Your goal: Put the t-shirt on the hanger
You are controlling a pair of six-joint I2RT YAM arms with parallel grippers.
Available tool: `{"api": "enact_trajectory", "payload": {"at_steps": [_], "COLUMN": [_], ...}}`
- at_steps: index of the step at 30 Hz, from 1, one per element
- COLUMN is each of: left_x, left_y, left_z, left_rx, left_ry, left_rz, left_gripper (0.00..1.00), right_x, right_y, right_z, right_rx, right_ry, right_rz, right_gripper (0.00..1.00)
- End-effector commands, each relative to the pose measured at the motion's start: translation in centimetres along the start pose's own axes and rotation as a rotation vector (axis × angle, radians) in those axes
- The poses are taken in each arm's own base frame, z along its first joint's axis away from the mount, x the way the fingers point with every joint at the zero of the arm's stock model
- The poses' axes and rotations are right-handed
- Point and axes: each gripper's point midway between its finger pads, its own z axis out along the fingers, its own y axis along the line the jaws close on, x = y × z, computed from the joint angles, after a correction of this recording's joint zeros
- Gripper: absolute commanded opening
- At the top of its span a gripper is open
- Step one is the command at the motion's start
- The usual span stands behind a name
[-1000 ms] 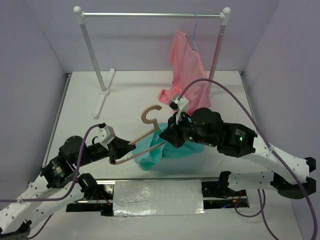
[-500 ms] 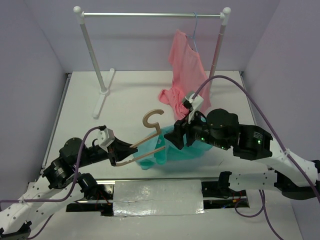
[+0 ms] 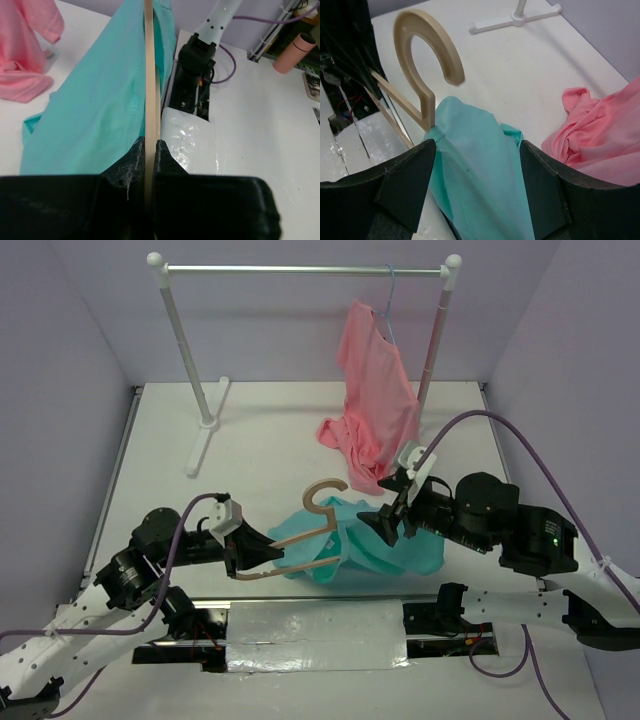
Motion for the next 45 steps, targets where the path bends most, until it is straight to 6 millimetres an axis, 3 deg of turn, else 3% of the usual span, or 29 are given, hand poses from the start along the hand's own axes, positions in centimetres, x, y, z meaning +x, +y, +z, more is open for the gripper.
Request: {"api": "enact_trajectory", "payload": {"at_steps": [1,7,9,20,22,23,26,31,32,33,36,37,40,41,45], "left_x": [-2.7,-3.3,-3.4,-3.9,-3.9,-4.2,-4.3,-6.1,-6.7,-7.6,-10.1,-9.7,-11.9,-12.4,-11.6], "left_y": [-2.2,-2.6,-2.7,-3.6,-3.6,-3.8,-3.5,-2.3,-2.0,-1.8,-0.3,0.5,2.7,3.8,6.3], "left_z": [0.1,-0.1,-0.1,-0.7,-0.6,-0.5,0.0,0.5,0.5,0.4,0.1,-0.2,-1.5,-2.5,-5.1], "left_rx": [0.117,0.133,0.135,0.169,0.176,0.184,0.183,0.111,0.085,0.062,-0.058,-0.110,-0.283,-0.377,-0.582], "left_ry": [-0.046,-0.067,-0.064,-0.079,-0.082,-0.091,-0.094,-0.131,-0.138,-0.133,-0.146,-0.110,-0.117,-0.107,-0.088], "left_rz": [0.070,0.083,0.086,0.113,0.105,0.104,0.091,0.080,0.081,0.079,0.101,0.085,0.095,0.081,0.026], "left_gripper": [0.00,0.00,0.00,0.00,0.00,0.00,0.00,0.00,0.04,0.32,0.83,0.88,0.87,0.84,0.81], "right_x": [1.1,4.1,4.1,5.8,5.6,5.5,5.2,5.3,5.3,5.3,4.5,4.1,3.7,3.5,3.4], "right_y": [1.7,5.6,6.4,7.4,8.0,8.2,8.7,9.4,9.3,9.2,8.1,7.7,6.2,4.6,1.2], "right_z": [1.0,2.2,2.4,3.3,3.2,3.2,3.1,2.8,2.8,2.7,2.8,2.9,3.0,3.3,3.7], "right_rx": [-0.109,-0.322,-0.359,-0.402,-0.433,-0.443,-0.469,-0.510,-0.500,-0.492,-0.420,-0.392,-0.300,-0.208,-0.017], "right_ry": [0.036,0.087,0.072,0.093,0.079,0.075,0.060,0.030,0.025,0.017,-0.030,-0.045,-0.072,-0.075,-0.061], "right_rz": [-0.147,-0.175,-0.171,-0.165,-0.159,-0.154,-0.135,-0.122,-0.120,-0.107,-0.080,-0.061,-0.029,-0.010,0.056], "right_gripper": [0.75,0.74,0.73,0.69,0.53,0.36,0.00,0.00,0.00,0.00,0.00,0.00,0.00,0.00,0.00]}}
